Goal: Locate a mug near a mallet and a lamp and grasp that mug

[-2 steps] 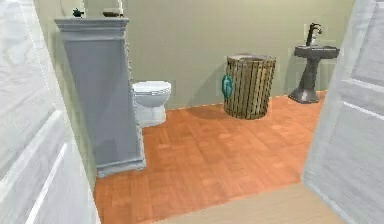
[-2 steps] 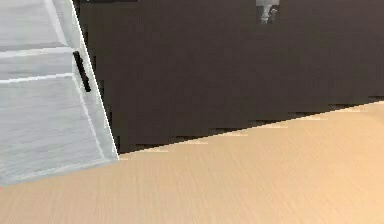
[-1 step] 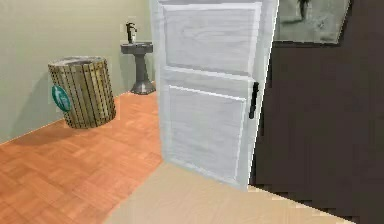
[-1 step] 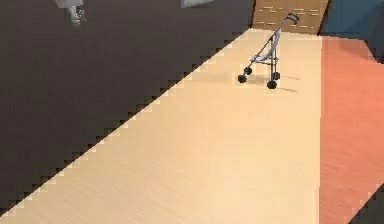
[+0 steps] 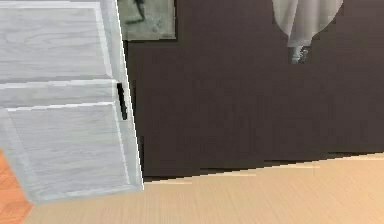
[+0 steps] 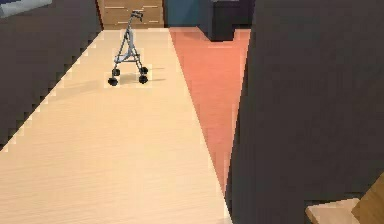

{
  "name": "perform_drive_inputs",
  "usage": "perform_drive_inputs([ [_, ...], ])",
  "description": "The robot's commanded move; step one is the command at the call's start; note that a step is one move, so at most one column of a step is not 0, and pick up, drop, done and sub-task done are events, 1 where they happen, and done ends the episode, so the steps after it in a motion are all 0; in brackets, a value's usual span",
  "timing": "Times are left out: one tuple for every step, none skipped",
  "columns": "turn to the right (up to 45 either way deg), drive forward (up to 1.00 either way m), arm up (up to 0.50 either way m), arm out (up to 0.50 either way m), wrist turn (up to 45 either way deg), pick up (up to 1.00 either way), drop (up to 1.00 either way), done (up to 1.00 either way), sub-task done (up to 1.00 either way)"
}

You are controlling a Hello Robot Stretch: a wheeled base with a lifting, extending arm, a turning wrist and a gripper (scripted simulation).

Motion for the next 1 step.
perform_drive_inputs([
  [0.0, 0.20, 0.00, 0.00, 0.0, 0.00, 0.00, 0.00, 0.00],
])
